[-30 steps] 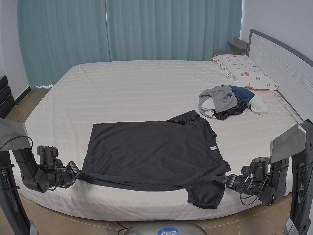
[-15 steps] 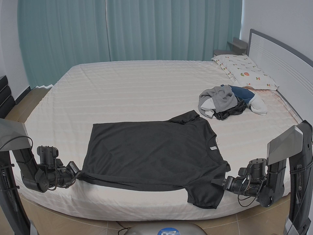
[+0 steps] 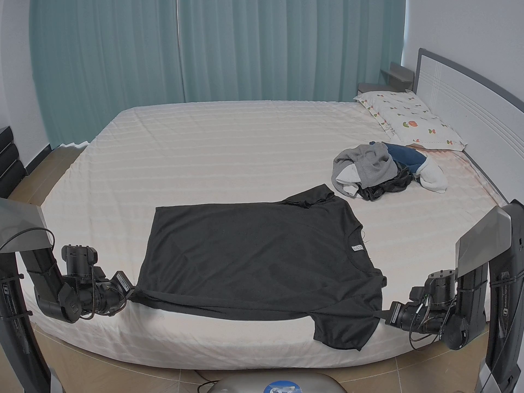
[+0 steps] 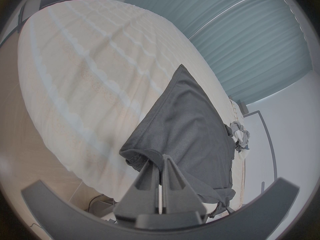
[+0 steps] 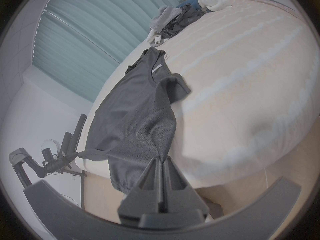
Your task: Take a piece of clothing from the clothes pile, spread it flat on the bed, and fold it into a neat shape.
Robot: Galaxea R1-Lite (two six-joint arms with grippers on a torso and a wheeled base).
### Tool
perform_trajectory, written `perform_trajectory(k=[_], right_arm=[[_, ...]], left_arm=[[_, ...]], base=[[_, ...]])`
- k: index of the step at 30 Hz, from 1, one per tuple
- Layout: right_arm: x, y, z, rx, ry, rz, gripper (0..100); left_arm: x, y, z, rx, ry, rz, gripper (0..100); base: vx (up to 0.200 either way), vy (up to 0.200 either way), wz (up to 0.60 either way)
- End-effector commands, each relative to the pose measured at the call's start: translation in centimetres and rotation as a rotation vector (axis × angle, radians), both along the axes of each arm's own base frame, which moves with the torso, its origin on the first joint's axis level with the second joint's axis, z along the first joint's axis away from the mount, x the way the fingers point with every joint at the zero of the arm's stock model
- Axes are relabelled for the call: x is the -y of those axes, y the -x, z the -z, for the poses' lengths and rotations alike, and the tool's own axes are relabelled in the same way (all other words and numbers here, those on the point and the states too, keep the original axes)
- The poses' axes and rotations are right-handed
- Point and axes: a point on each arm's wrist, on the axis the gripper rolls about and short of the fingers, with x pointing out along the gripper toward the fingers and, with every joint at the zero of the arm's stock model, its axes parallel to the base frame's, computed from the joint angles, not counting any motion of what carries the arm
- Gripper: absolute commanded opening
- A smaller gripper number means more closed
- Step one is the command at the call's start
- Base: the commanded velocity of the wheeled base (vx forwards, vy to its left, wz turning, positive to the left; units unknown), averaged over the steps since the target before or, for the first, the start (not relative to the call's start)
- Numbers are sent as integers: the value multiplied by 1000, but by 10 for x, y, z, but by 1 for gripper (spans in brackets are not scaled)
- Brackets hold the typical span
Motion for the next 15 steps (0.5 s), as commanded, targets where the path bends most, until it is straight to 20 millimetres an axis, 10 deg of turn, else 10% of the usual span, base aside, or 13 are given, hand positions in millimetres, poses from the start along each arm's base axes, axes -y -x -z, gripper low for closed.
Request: perform_trajectory(k=[1,15], right_arm=[[4,11,-10,0,5,-3,0],[13,41,-29,-13,4,-102,0]], left_arm=[[0,3,-4,9,-12,5,0],[-5,32,-4,2,-212,155,0]], base=[[0,0,0],[0,0,0]])
